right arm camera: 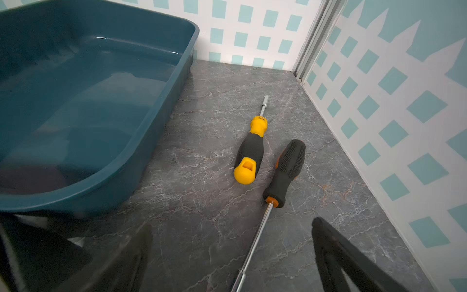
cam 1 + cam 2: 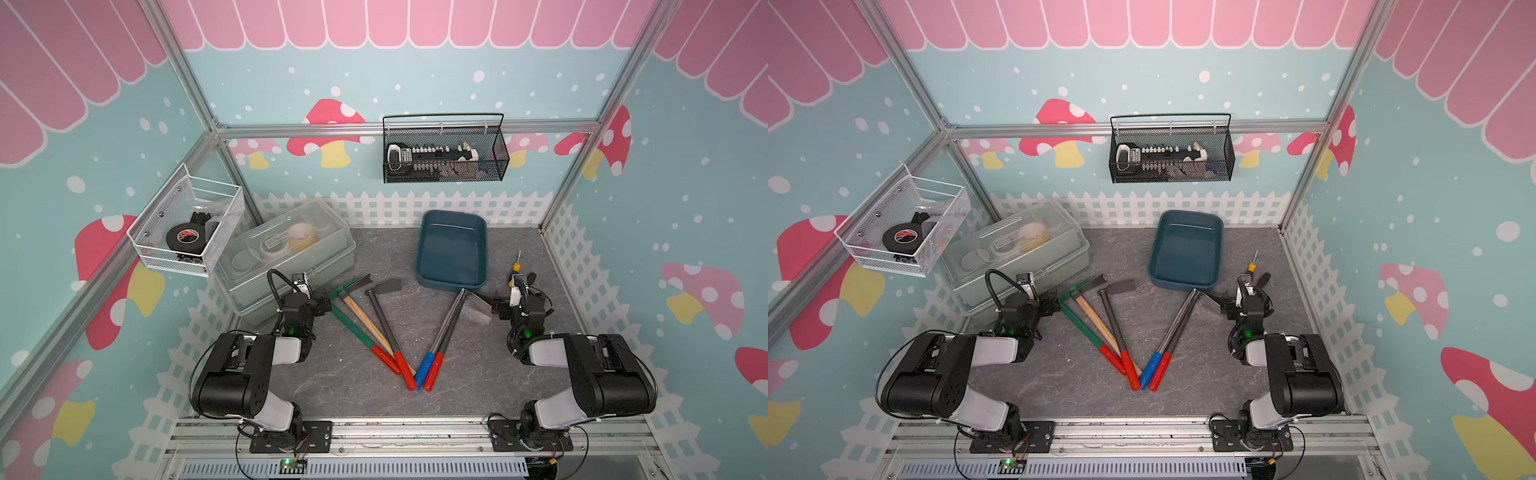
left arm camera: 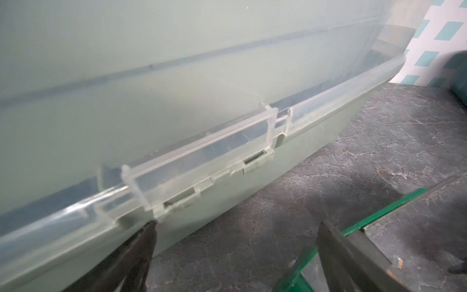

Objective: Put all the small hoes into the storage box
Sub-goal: Pick up the hoe from the center of the board.

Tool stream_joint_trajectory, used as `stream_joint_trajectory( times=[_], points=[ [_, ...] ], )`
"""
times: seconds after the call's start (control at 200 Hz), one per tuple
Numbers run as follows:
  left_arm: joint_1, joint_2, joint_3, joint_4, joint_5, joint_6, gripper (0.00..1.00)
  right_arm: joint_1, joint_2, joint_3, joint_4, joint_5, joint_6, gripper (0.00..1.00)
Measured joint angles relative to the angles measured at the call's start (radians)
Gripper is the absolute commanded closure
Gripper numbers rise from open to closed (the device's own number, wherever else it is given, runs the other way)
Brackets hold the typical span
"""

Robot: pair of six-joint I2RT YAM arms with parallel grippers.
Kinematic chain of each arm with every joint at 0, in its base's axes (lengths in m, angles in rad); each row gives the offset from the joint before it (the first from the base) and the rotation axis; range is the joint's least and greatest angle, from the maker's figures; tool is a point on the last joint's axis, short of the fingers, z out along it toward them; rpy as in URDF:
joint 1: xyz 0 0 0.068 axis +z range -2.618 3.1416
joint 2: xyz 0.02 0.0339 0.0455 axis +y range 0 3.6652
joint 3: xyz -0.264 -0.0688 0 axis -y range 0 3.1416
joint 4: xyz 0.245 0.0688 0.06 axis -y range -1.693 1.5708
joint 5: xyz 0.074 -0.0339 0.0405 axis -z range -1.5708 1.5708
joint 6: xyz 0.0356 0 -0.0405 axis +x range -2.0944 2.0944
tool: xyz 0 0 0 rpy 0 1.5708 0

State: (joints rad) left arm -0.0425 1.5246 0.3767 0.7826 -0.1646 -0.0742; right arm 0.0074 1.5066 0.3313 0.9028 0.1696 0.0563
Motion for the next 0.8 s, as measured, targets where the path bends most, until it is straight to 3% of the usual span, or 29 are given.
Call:
stream_joint_trajectory(
  times=[0.8],
  points=[
    [-0.028, 0.000, 0.000, 0.025, -0.042, 0.017, 0.01, 0.000, 0.000, 0.002, 0.002, -0.005, 0.000, 0.01]
  ],
)
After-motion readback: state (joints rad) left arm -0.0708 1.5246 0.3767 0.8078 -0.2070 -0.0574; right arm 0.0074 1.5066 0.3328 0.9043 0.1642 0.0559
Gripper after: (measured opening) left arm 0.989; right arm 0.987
